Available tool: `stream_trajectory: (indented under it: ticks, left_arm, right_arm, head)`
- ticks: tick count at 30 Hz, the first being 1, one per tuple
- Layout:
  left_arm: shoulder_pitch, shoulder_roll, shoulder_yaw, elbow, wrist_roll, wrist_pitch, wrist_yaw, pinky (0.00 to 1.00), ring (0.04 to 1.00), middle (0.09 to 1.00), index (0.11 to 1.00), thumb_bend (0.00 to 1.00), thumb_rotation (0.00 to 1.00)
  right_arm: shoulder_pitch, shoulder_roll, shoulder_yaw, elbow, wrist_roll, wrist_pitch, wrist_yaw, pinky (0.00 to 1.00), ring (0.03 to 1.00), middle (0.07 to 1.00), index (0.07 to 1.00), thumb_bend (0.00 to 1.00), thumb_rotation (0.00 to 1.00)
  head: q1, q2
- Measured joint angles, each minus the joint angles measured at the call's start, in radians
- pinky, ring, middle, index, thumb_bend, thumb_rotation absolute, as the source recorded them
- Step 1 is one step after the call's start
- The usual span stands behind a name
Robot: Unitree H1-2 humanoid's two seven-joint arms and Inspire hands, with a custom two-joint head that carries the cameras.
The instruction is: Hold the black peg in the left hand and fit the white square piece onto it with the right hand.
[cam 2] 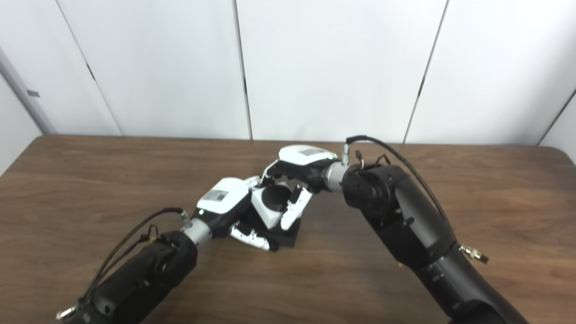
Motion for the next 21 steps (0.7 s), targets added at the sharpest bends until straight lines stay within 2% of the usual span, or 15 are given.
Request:
stream_trajectory:
  ticks: [7, 13, 21]
  left_arm:
    - [0.0, 0.001, 0.002, -0.007, 0.0, 0.006, -0.015, 0.86, 0.931, 0.93, 0.604, 1.0, 0.33]
    - [0.001, 0.003, 0.012, -0.012, 0.0, 0.02, -0.028, 0.89, 0.926, 0.933, 0.696, 1.0, 0.38]
    - [0.002, 0.01, 0.031, -0.022, 0.0, 0.023, -0.066, 0.88, 0.932, 0.93, 0.685, 1.0, 0.39]
  right_arm:
    - [0.0, -0.006, 0.0, 0.0, 0.0, -0.002, 0.0, 0.75, 0.831, 0.824, 0.685, 0.94, 0.31]
    - [0.0, -0.016, 0.0, 0.0, 0.004, -0.004, -0.006, 0.75, 0.825, 0.82, 0.678, 0.93, 0.3]
    - [0.0, -0.019, 0.0, 0.0, 0.006, -0.004, -0.013, 0.75, 0.825, 0.818, 0.678, 0.92, 0.29]
  head:
    - [-0.009, 0.002]
    - [-0.009, 0.003]
    - [-0.008, 0.011]
